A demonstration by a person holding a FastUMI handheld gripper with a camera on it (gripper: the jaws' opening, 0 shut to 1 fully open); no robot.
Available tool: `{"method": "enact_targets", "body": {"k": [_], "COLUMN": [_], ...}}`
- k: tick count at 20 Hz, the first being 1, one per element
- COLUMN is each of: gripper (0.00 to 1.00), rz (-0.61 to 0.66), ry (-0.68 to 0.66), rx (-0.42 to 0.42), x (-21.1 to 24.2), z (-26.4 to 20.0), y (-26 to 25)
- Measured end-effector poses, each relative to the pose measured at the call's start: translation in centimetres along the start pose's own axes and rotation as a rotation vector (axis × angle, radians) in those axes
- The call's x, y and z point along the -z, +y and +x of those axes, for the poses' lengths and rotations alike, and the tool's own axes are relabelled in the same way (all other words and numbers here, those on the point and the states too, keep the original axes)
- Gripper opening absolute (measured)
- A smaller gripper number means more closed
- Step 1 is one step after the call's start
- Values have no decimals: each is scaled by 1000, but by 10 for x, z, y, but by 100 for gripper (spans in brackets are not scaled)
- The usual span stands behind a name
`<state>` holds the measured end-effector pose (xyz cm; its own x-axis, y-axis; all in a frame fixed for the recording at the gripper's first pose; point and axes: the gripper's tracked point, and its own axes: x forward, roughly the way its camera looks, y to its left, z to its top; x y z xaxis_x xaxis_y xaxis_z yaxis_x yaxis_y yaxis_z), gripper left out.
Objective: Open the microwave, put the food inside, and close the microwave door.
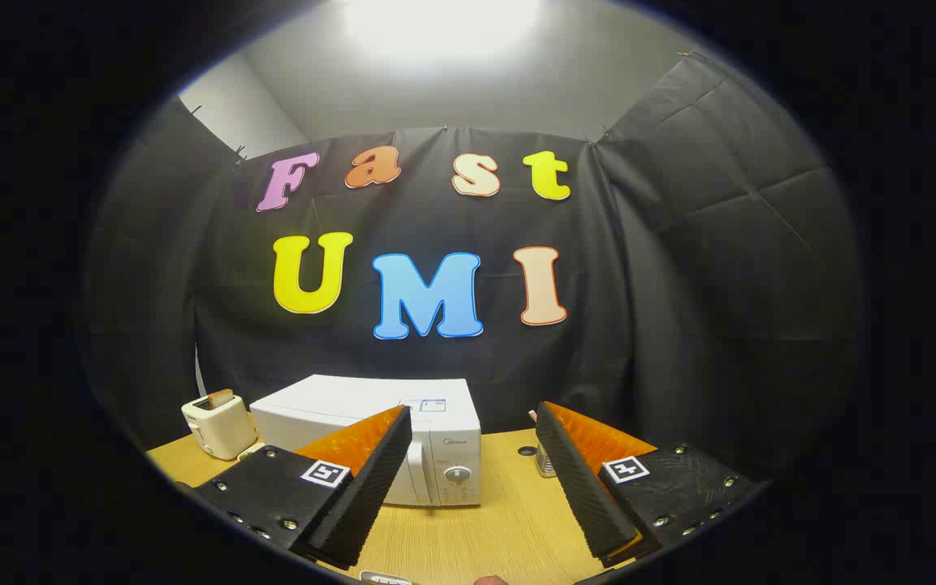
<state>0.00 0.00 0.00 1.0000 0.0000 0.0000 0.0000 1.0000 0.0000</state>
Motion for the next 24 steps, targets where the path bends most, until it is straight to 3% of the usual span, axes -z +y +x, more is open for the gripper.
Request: {"method": "enact_targets", "body": {"k": [16,24], "gripper": [98,98], "rz": [5,17], "ry": [-8,-6], "rx": [-48,-112], "x": [2,20], "z": [16,54], "y": [13,32]}}
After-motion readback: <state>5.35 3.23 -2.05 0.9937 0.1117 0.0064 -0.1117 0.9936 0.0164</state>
